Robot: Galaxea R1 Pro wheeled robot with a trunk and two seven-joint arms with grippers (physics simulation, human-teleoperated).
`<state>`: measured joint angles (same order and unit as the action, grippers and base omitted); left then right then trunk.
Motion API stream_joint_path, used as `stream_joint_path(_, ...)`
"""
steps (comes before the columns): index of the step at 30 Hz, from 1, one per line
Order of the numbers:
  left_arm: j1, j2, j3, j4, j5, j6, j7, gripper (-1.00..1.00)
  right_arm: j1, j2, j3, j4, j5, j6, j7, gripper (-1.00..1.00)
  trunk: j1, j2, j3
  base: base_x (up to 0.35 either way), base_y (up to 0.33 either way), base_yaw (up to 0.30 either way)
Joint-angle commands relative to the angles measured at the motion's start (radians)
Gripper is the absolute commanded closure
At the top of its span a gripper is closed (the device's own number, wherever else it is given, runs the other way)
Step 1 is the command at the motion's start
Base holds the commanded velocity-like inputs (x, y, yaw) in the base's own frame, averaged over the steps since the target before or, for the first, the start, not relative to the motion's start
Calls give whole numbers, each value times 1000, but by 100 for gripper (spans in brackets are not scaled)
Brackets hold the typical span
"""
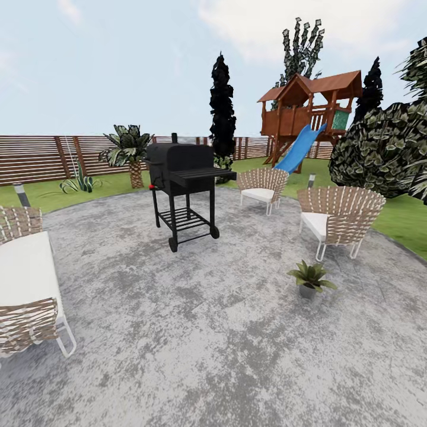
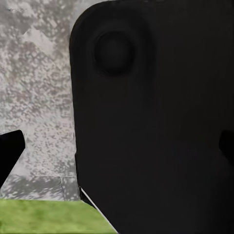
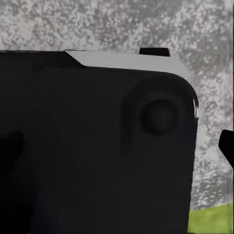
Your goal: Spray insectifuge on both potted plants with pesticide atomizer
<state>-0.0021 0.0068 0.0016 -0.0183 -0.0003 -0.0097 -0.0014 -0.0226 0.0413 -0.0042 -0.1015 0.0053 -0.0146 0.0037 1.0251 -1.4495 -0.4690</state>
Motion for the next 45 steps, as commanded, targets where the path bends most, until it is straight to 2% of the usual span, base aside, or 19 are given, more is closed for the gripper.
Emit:
stream_joint_path(1,-1,4,0,-6,1,-7,0,-100,0,-6,0,-6,1,-7,0,-100,0,0,-1,0,0,0)
stream_joint_path(9,-32,9,2,-52,7,-52,0,-100,-2,-51,-3,-51,-2,-52,-2,-100,0,0,-1,0,0,0)
stream_joint_path(10,-68,8,1,-241,5,-205,0,-100,-2,-82,-4,-312,-3,-158,-2,-100,0,0,-1,0,0,0)
stream_joint_path(16,-180,0,-3,-281,-2,-221,-1,-100,-15,-82,-5,-411,-7,-229,-1,-100,0,0,-1,0,0,0)
stream_joint_path(20,-206,9,0,-284,7,-225,-12,-100,-28,-85,-6,-427,-6,-243,2,-100,0,0,-1,0,0,0)
stream_joint_path(25,-199,21,4,-276,7,-269,-15,-100,-32,-85,-5,-417,-5,-245,4,-100,0,0,-1,0,0,-13)
stream_joint_path(30,-200,39,2,-271,1,-272,-15,-100,-33,-84,-9,-418,-5,-245,1,-100,0,0,-1,0,-115,-224)
stream_joint_path(37,-200,40,3,-272,2,-273,-14,-100,-33,-84,-95,-418,-5,-245,2,-100,0,0,-2,0,-207,-275)
stream_joint_path(45,-200,42,4,-274,6,-274,-14,-100,-33,-85,-112,-418,-5,-245,2,-100,0,0,-5,0,-15,-284)
